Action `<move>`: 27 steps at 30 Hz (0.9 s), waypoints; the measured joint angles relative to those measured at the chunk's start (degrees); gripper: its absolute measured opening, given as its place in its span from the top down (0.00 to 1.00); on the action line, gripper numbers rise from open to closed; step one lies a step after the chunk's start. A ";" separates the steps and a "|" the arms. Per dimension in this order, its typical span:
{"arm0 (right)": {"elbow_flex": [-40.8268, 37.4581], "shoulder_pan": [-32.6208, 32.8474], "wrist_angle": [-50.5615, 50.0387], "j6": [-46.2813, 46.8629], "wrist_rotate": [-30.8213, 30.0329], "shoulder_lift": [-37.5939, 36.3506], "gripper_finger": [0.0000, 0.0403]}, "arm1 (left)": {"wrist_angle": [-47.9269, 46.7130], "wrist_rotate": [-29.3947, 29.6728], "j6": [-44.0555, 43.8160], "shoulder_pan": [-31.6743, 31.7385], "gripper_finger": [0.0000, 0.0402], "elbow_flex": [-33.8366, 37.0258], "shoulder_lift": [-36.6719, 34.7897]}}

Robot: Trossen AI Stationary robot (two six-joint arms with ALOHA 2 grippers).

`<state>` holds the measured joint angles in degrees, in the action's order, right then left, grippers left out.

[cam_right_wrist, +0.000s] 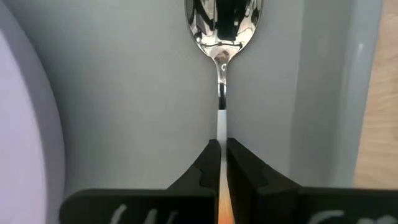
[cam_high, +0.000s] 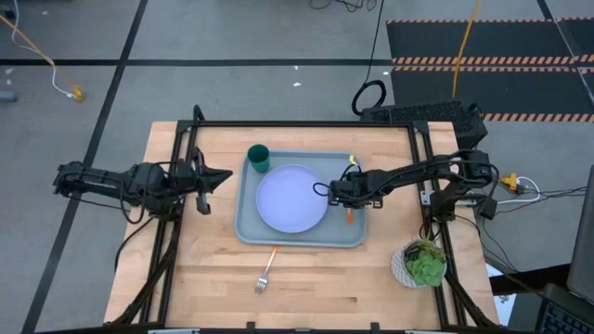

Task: Pick and place plate/cup/fork/spoon on tray
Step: Put the orange spoon on the gray serving tray to the right of the violet plate

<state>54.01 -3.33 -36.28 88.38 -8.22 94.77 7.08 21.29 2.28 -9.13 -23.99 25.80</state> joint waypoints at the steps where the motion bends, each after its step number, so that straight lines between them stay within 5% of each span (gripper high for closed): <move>1: -0.04 0.00 -0.08 0.00 -0.41 -0.31 1.00 | -0.11 -0.03 -0.10 0.00 0.98 0.00 0.00; 15: -0.05 -0.09 0.03 0.59 -0.76 -0.56 0.99 | -1.43 -0.84 -1.30 -0.02 0.98 0.00 0.00; 27: -0.05 -0.09 0.20 0.22 -0.79 -0.56 0.88 | -1.56 -0.86 -1.28 -0.02 0.98 0.00 0.00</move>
<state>53.95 -3.42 -36.07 88.59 -9.01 94.21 5.52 20.43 1.00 -9.15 -23.99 25.80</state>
